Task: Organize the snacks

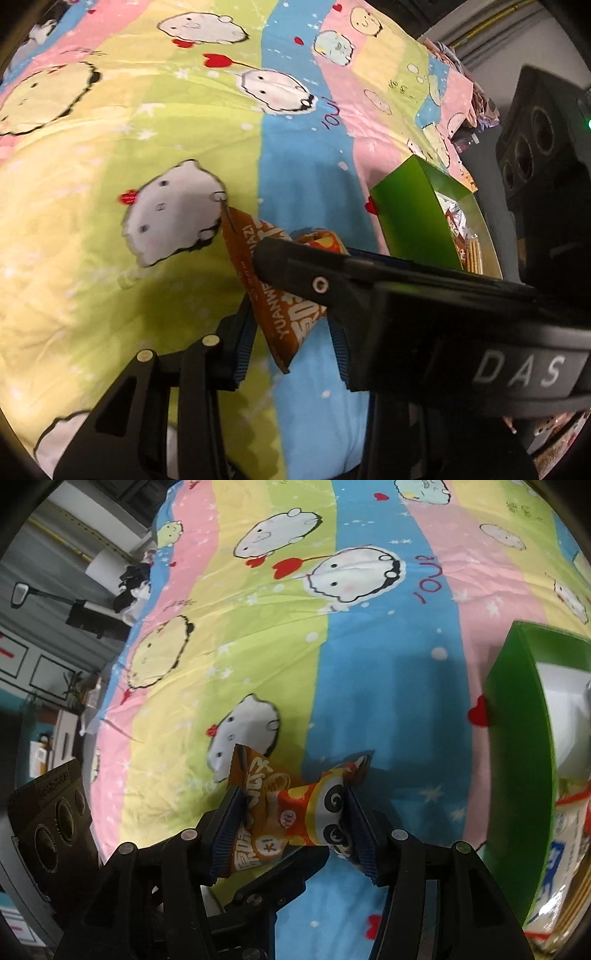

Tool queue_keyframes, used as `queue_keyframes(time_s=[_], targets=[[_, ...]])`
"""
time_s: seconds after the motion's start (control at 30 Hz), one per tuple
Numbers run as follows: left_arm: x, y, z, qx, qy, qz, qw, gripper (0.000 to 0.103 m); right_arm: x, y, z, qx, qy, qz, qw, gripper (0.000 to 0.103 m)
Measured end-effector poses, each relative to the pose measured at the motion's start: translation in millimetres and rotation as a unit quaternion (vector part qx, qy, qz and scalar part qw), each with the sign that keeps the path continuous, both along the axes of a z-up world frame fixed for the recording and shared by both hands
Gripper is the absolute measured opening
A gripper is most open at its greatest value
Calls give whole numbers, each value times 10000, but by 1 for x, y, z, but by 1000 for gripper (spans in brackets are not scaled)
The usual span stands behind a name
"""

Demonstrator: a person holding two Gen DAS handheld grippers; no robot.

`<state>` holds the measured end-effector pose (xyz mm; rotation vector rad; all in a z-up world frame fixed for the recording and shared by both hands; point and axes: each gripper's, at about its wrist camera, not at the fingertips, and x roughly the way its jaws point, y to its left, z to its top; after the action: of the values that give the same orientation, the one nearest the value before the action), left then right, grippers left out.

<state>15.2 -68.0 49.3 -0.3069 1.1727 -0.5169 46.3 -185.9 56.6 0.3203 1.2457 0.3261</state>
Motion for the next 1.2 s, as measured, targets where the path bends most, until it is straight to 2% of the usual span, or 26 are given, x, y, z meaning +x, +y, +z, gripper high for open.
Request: queue_keyframes(time_s=[0.13, 0.23, 0.27, 0.33, 0.37, 0.4, 0.43, 0.47, 0.6, 0.9, 0.93, 0.97, 1.0, 1.03, 1.07, 1.2], targets=[[-8, 23, 8, -62, -54, 116, 9999, 37, -10, 19, 9, 85, -123, 130, 9998, 58], [-10, 35, 9, 284, -110, 240, 9992, 40, -10, 33, 7, 167, -84, 194, 9996, 58], [-11, 39, 8, 399, -118, 322, 9986, 43, -10, 35, 5, 136, -31, 149, 9998, 58], [-10, 50, 7, 357, -57, 445, 9984, 51, -10, 36, 1, 68, 11, -11, 10000, 58], [-10, 55, 8, 267, -34, 466, 9986, 60, -11, 34, 1, 84, -7, -85, 9999, 61], [-10, 58, 9, 232, -39, 471, 9986, 63, -12, 31, 1, 159, -24, -137, 9998, 64], [-11, 61, 12, 228, -79, 483, 9985, 67, -13, 27, 2, 291, -51, -190, 9994, 72], [-12, 64, 15, 238, -136, 509, 9983, 68, -13, 23, 4, 430, -89, -251, 9987, 78], [-12, 66, 21, 65, -209, 561, 9982, 75, -10, 12, 8, 586, -125, -460, 9971, 79], [-8, 54, 11, 131, -145, 442, 9988, 71, -2, 20, -24, 842, 433, -381, 9948, 79], [-7, 53, 10, 169, -161, 429, 9988, 65, -1, 21, -27, 861, 467, -365, 9945, 79], [-7, 51, 9, 228, -172, 414, 9987, 53, -1, 22, -29, 905, 507, -336, 9940, 79], [-7, 50, 7, 247, -155, 373, 9989, 48, -1, 23, -31, 968, 519, -314, 9935, 78], [-7, 49, 5, 248, -119, 340, 9990, 43, -1, 25, -32, 997, 519, -291, 9932, 72], [-7, 47, 3, 266, -98, 338, 9990, 40, -1, 26, -32, 1036, 516, -244, 9930, 65], [-11, 44, 6, 438, -226, 328, 9982, 39, -5, 34, -26, 824, 317, -124, 9960, 60]])
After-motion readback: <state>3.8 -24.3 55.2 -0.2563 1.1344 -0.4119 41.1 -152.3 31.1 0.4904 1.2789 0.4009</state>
